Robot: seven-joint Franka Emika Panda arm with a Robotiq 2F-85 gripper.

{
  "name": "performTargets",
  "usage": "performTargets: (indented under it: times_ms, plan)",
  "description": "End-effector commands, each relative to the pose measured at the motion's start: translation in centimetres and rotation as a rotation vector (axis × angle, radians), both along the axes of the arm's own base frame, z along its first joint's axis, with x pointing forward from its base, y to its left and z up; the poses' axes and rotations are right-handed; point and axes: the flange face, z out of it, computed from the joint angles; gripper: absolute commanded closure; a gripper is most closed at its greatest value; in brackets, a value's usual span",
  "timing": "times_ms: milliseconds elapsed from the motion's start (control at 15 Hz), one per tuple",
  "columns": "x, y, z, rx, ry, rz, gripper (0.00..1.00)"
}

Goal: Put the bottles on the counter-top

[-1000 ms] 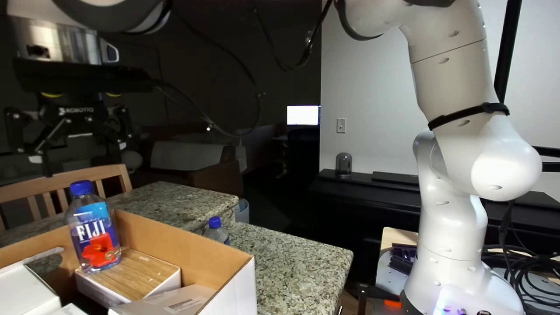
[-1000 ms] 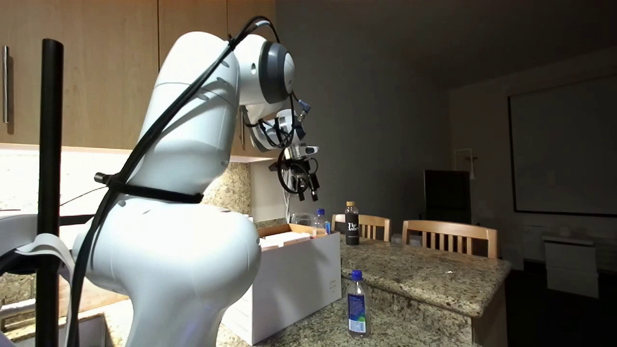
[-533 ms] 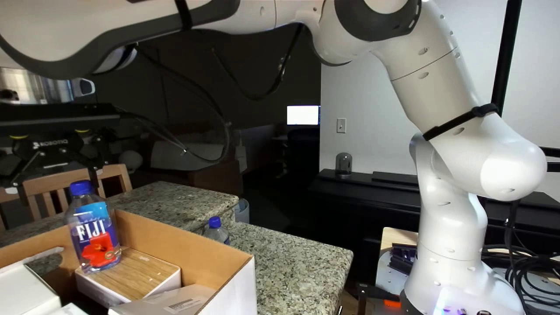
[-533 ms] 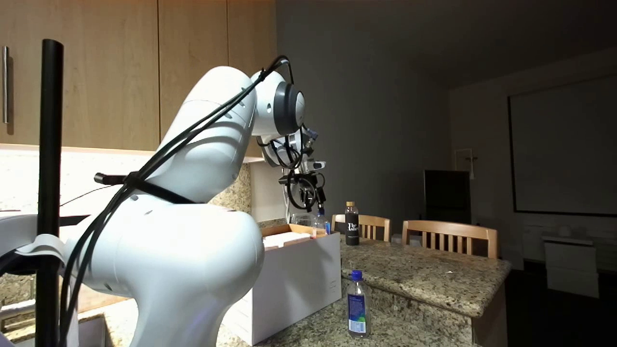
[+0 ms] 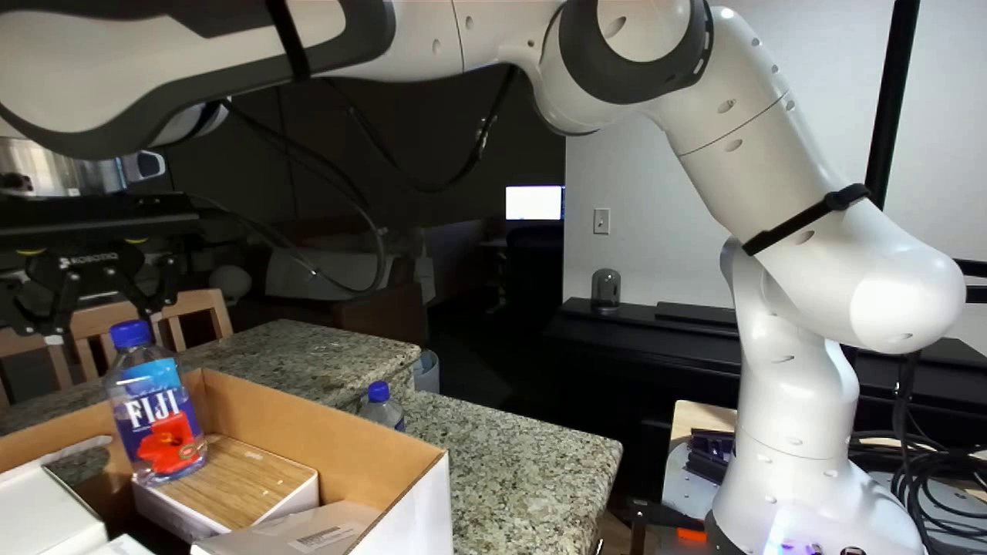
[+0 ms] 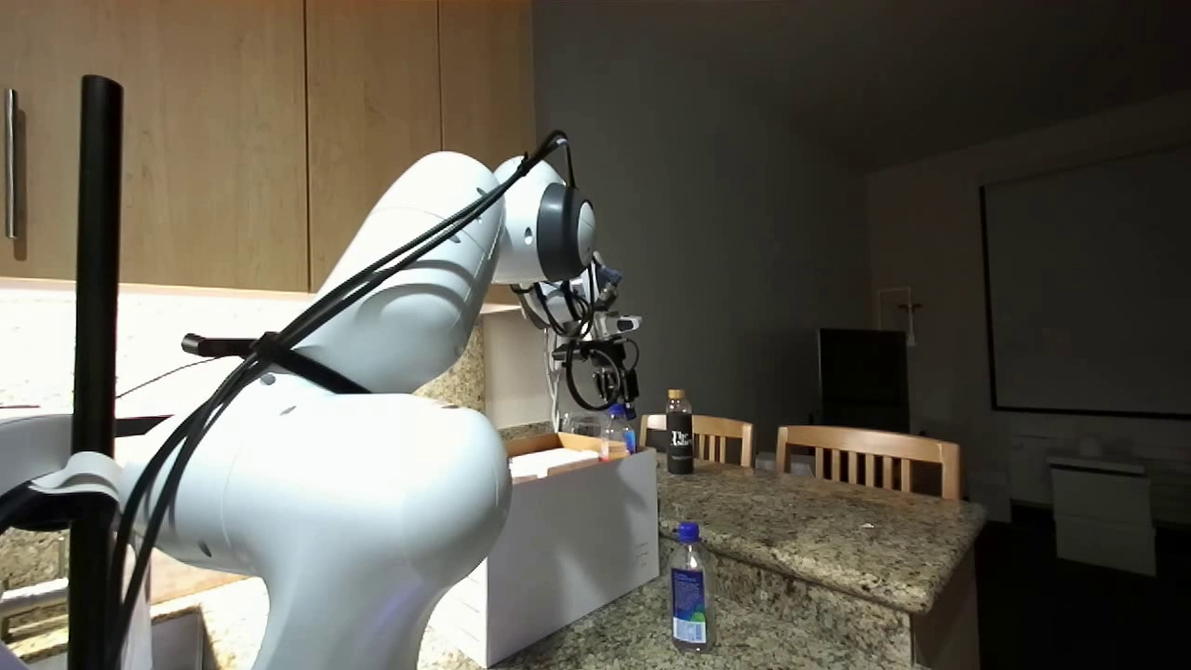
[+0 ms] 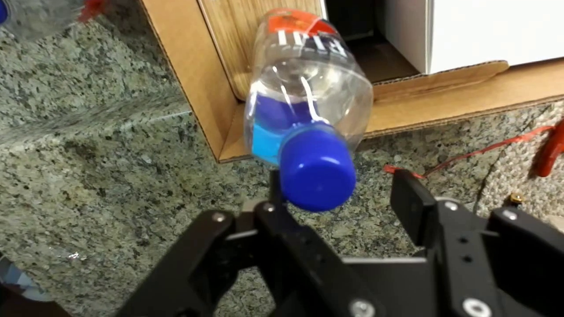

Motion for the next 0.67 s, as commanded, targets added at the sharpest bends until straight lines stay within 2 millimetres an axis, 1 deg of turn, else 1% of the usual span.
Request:
performTargets:
  times_ms: [0,67,200,267,333,400,533,600]
  plan:
    - [0.09,-0.13,0.73,0.007,0.033,-0.002,0.66]
    - [0.09,-0.19,0.79,0.005,0.035,-0.005,0.74]
    - [0.03,-0.33,0.89,-0.001,0.044,-0.01,0.85]
    - [0.02,-0.38,0.94,-0.003,0.048,-0.012,0.6]
    - [0.02,-0.48,0.98,-0.006,0.05,-0.015,0.66]
    - [0.0,-0.52,1.0,-0.006,0.052,-0.017,0.45]
    - [-0.05,-0.68,1.0,-0.008,0.059,-0.021,0.34]
    - [-0.18,-0.76,1.07,-0.008,0.065,-0.024,0.27]
